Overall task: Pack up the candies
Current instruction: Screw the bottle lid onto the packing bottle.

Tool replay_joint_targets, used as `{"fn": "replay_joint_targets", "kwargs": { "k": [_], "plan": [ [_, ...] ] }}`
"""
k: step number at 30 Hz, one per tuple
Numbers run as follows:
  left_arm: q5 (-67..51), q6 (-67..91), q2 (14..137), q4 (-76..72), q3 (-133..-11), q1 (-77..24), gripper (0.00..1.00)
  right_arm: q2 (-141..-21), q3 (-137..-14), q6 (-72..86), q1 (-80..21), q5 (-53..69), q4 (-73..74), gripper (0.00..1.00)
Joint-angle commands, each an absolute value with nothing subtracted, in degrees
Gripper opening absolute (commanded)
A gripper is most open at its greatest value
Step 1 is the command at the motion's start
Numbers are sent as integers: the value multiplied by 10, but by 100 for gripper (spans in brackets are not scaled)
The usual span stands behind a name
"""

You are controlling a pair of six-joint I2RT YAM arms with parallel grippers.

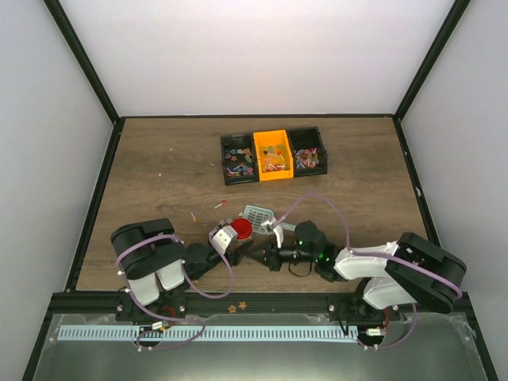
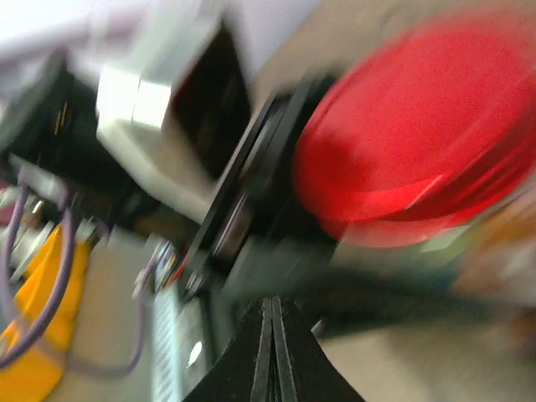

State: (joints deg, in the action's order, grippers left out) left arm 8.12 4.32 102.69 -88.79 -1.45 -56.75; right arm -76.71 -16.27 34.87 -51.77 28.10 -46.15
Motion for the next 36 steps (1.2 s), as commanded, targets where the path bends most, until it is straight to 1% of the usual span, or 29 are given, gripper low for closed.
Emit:
{"fn": "replay_joint_targets", "kwargs": {
  "k": [1,6,10,11,14,16,17,25,31,36],
  "plan": [
    [69,65,1069,-1016,45,-567,69,-736,-135,356,-551,343,-415,1],
    [65,63,1070,-1016,48,-567,69,-664,-124,358,-546,273,-361,1],
    [64,64,1070,-1016,53,-568,69,-616,-129,363,-502,245,-332,1],
    [62,63,1069,-1016,55,-568,69,-613,-134,362,-487,246,-326,2],
    [61,63,1066,-1016,58,-568,69,-626,-160,349,-454,270,-323,22],
    [61,65,1064,-1016,60,-568,69,-653,-186,338,-445,281,-320,29],
    [59,65,1062,-1016,61,-567,69,-667,-201,332,-443,285,-317,31],
    [56,74,1069,-1016,57,-568,69,-767,-292,287,-436,289,-309,28],
    [59,76,1075,-1016,55,-567,69,-823,-335,265,-435,289,-293,27],
    [61,78,1079,-1016,54,-568,69,-856,-341,274,-433,352,-323,24]
  ]
}}
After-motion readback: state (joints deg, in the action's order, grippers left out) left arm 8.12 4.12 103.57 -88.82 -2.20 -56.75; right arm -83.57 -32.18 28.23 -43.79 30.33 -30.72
